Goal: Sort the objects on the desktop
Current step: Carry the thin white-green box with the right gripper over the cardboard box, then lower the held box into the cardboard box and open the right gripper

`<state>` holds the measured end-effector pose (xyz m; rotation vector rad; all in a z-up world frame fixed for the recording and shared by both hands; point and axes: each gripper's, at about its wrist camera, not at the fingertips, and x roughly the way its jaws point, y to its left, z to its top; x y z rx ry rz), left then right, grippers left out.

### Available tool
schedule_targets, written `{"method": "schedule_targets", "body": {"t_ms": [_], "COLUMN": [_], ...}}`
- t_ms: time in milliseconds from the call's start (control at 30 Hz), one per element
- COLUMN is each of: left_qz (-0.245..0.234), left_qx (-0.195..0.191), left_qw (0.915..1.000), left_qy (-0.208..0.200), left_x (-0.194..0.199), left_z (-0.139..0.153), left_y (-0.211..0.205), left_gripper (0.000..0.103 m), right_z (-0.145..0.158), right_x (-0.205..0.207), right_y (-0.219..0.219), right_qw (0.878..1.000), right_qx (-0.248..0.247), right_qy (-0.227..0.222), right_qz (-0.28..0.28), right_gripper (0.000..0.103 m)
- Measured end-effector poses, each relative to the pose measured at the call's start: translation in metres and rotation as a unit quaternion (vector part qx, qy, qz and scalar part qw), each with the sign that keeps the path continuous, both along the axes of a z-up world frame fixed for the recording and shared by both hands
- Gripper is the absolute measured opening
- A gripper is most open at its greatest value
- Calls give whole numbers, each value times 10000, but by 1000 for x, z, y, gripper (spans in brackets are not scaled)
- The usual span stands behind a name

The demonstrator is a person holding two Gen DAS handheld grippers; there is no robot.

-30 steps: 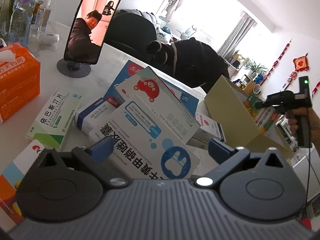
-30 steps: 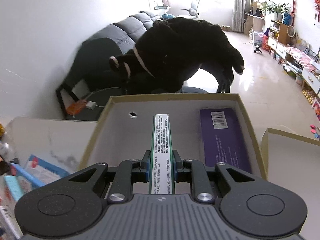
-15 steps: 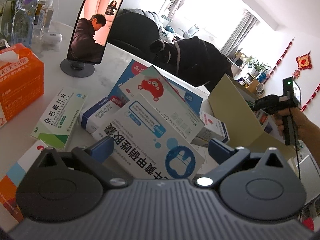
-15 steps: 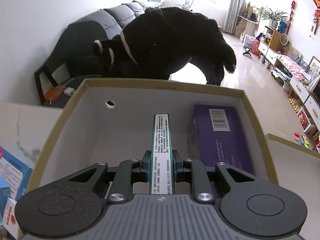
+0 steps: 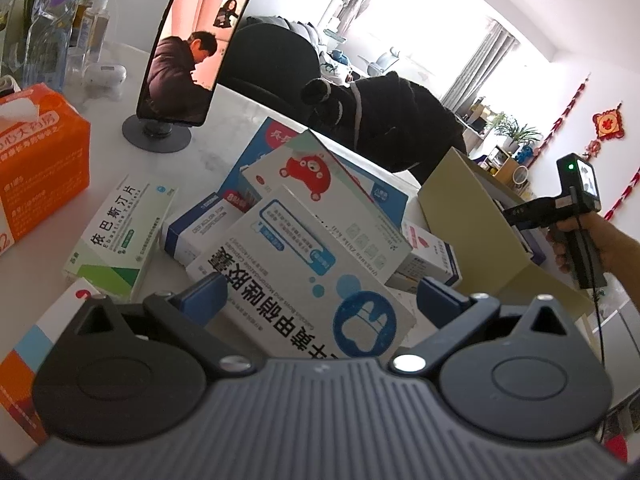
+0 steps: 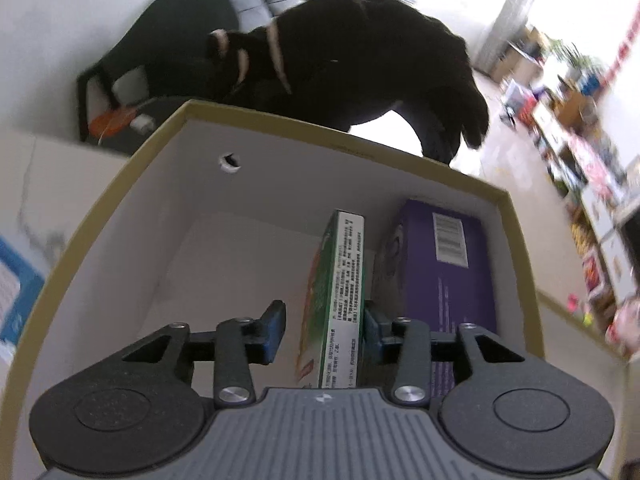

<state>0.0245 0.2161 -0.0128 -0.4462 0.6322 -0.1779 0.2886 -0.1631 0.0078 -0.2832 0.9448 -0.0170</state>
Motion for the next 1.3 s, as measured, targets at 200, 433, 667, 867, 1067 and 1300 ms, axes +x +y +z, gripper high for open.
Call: {"method": "schedule_targets", "body": {"t_ms": [200, 433, 667, 867, 1067, 1300], "left_qz": [51, 68, 89, 87, 98, 97], "left_qx": [-82, -133, -161, -164, -163, -186], "left_qw": [10000, 9999, 9998, 9998, 9998, 9998], "left_qy": [-15, 11, 27, 29, 49, 74], "left_x": [-3, -3, -3, -3, -3, -3], "left_z": [-1, -4, -6, -7, -9, -11], "left_y": [3, 5, 7, 8, 9, 10], "left_gripper": [103, 103, 103, 103, 103, 103], "right_z": [3, 8, 8, 9, 9, 12], "right_x": [-1, -2, 1, 4, 1, -5], "right_y": [9, 14, 6, 1, 7, 7], "right_qw": [9985, 9951, 9929, 9924, 9931, 9940], "right_qx": [-472, -871, -1090, -1117, -1006, -931], "right_qy": [7, -72, -257, -413, -263, -114], "right_qz": [289, 458, 400, 318, 537, 567], "right_gripper": [51, 41, 17, 16, 36, 40]}}
